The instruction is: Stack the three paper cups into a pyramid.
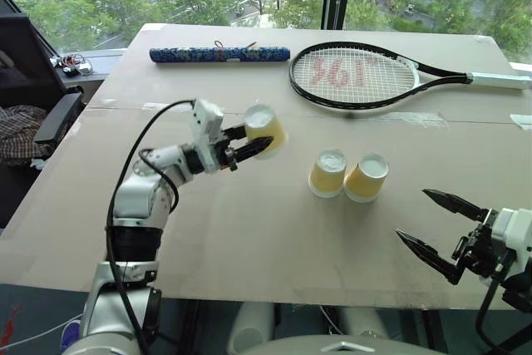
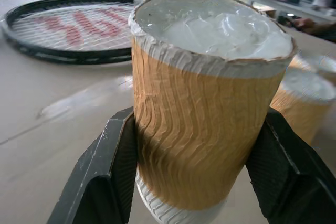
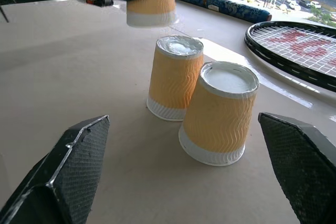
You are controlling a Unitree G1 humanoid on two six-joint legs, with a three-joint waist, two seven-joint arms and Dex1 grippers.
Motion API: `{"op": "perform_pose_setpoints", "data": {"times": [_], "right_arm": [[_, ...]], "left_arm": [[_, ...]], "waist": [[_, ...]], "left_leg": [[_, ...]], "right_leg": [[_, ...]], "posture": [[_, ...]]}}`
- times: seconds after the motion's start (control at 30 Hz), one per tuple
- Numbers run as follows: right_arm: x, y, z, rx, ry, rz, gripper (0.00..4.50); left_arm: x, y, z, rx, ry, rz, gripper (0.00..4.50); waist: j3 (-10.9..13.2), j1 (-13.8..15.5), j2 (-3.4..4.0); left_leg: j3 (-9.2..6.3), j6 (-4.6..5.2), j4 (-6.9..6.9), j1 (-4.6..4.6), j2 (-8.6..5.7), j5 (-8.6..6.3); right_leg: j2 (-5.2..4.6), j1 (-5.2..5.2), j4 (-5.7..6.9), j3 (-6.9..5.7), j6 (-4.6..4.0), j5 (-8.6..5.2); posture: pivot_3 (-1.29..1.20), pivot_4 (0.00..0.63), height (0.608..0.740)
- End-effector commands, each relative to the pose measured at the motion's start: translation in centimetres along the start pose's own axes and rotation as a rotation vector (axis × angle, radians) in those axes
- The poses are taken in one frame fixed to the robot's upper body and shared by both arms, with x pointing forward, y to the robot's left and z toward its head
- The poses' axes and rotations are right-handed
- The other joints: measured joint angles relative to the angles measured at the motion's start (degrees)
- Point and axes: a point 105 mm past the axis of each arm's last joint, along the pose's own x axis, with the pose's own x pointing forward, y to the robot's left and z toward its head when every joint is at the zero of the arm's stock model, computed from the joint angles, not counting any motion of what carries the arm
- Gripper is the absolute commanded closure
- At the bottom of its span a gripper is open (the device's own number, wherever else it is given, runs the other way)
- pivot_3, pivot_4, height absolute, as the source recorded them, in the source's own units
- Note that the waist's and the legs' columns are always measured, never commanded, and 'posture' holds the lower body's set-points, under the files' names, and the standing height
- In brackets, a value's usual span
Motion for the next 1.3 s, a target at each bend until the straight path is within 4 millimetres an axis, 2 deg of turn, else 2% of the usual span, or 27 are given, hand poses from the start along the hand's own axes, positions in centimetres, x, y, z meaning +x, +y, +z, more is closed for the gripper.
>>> {"op": "perform_pose_setpoints", "data": {"times": [0.03,0.23,0.4,0.67,0.97,1.03,1.1,1.13,1.3], "right_arm": [[0.1,0.0,0.7,-0.032,-0.025,-0.004,0.0],[0.1,-0.2,0.6,-0.036,-0.023,-0.021,0.0],[0.0,0.0,0.8,-0.037,-0.023,-0.032,0.0],[-0.2,0.2,0.8,-0.037,-0.022,-0.055,0.0],[-0.2,0.2,0.9,-0.04,-0.022,-0.064,0.0],[-0.2,0.2,0.9,-0.04,-0.021,-0.066,0.0],[-0.2,0.2,0.9,-0.04,-0.019,-0.067,0.0],[-0.2,0.2,0.9,-0.04,-0.018,-0.068,0.0],[-0.3,0.1,0.9,-0.041,-0.013,-0.074,0.0]], "left_arm": [[3.1,-2.4,1.9,0.024,-0.001,-0.144,1.84],[7.9,-3.7,3.0,0.048,0.001,-0.221,1.84],[9.4,-4.8,2.4,0.031,0.023,-0.279,1.84],[9.7,-6.5,0.5,0.004,0.082,-0.345,1.84],[10.0,-6.1,-2.3,0.019,0.157,-0.313,1.84],[10.0,-6.2,-2.6,0.016,0.158,-0.326,1.19],[10.1,-6.0,-2.3,0.026,0.133,-0.304,0.32],[10.1,-6.0,-1.9,0.024,0.117,-0.299,0.07],[9.0,-5.8,0.8,-0.001,0.023,-0.27,0.07]], "waist": [[-0.01,-0.18,0.02],[0.01,-0.66,0.02],[0.0,-1.06,0.03],[0.02,-1.2,0.04],[0.01,-1.15,0.04],[0.01,-1.16,0.05],[0.01,-1.17,0.05],[0.01,-1.17,0.05],[0.01,-1.23,0.05]], "left_leg": [[0.03,0.0,0.0,0.04,-0.04,0.0],[-0.16,-0.02,-0.01,0.12,-0.27,0.01],[-0.19,-0.03,-0.01,0.1,-0.32,0.02],[-0.3,-0.17,-0.02,0.08,-0.32,0.1],[-0.31,-0.18,-0.02,0.09,-0.33,0.1],[-0.31,-0.17,-0.02,0.1,-0.33,0.1],[-0.31,-0.15,-0.02,0.1,-0.33,0.09],[-0.3,-0.14,-0.02,0.1,-0.33,0.08],[-0.34,-0.05,-0.02,0.08,-0.32,0.03]], "right_leg": [[0.0,0.05,0.0,0.05,0.01,0.0],[0.05,0.11,0.03,0.1,0.07,-0.04],[0.05,0.1,0.01,0.13,0.07,-0.05],[-0.02,0.1,0.01,0.12,0.11,-0.07],[-0.02,0.1,0.01,0.11,0.11,-0.07],[-0.02,0.11,0.02,0.11,0.1,-0.07],[-0.01,0.11,0.02,0.12,0.11,-0.07],[-0.01,0.11,0.02,0.12,0.11,-0.07],[-0.02,0.1,0.01,0.11,0.11,-0.07]], "posture": [[0.0,0.15,0.74],[0.0,0.15,0.74],[0.0,0.15,0.74],[0.0,0.15,0.74],[0.0,0.15,0.74],[0.0,0.15,0.74],[0.0,0.15,0.74],[0.0,0.15,0.74],[0.0,0.15,0.74]]}}
